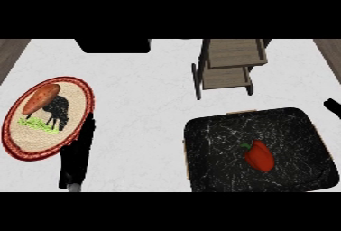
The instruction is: Pick the bell pepper from the tray and place it in the tiered basket
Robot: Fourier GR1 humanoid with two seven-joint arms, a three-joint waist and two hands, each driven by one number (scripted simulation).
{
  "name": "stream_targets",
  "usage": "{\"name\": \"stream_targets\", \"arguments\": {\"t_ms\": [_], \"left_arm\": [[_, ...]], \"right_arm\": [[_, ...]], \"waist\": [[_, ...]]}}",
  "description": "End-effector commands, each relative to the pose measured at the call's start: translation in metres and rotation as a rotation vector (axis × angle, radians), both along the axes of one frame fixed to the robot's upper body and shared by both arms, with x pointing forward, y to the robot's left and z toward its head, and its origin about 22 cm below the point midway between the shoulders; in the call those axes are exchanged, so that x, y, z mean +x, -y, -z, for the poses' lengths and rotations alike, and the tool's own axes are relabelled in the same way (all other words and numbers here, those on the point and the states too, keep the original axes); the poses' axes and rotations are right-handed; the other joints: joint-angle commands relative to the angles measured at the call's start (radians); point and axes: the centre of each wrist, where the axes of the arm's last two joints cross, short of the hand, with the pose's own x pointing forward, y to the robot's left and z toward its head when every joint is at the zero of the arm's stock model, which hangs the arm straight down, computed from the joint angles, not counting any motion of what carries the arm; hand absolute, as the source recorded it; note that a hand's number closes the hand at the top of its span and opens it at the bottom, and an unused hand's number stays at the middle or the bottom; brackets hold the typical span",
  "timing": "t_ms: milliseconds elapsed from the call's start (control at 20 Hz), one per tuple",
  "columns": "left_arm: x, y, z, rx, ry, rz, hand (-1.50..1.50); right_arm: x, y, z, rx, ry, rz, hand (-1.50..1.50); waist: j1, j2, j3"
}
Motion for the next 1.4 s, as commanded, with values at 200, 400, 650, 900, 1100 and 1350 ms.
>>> {"name": "stream_targets", "arguments": {"t_ms": [200, 400, 650, 900, 1100, 1350], "left_arm": [[-0.016, -0.001, 0.016, -0.014, -0.068, 0.016, 0.00], [-0.012, 0.004, 0.011, -0.012, -0.075, -0.005, 0.00], [-0.022, 0.001, 0.008, -0.022, -0.073, 0.011, 0.00], [-0.009, -0.005, 0.012, -0.005, -0.060, -0.025, 0.00], [0.008, -0.003, 0.012, -0.009, -0.078, -0.012, 0.00], [-0.020, -0.013, 0.007, -0.020, -0.064, -0.011, 0.00]], "right_arm": [[0.017, -0.046, 0.029, -0.166, -0.031, 0.037, -1.50], [0.012, -0.049, 0.044, -0.269, -0.116, 0.069, -1.50], [0.015, -0.073, 0.050, -0.301, -0.173, 0.066, -1.50], [0.017, -0.086, 0.060, -0.253, -0.194, 0.032, -1.50], [0.023, -0.093, 0.064, -0.301, -0.229, 0.055, -1.50], [0.028, -0.090, 0.077, -0.415, -0.353, 0.066, -1.50]], "waist": [[0.021, 0.008, -0.003], [0.009, 0.005, -0.002], [0.011, 0.005, -0.002], [0.002, 0.005, -0.002], [-0.001, 0.005, -0.003], [0.005, 0.004, -0.003]]}}
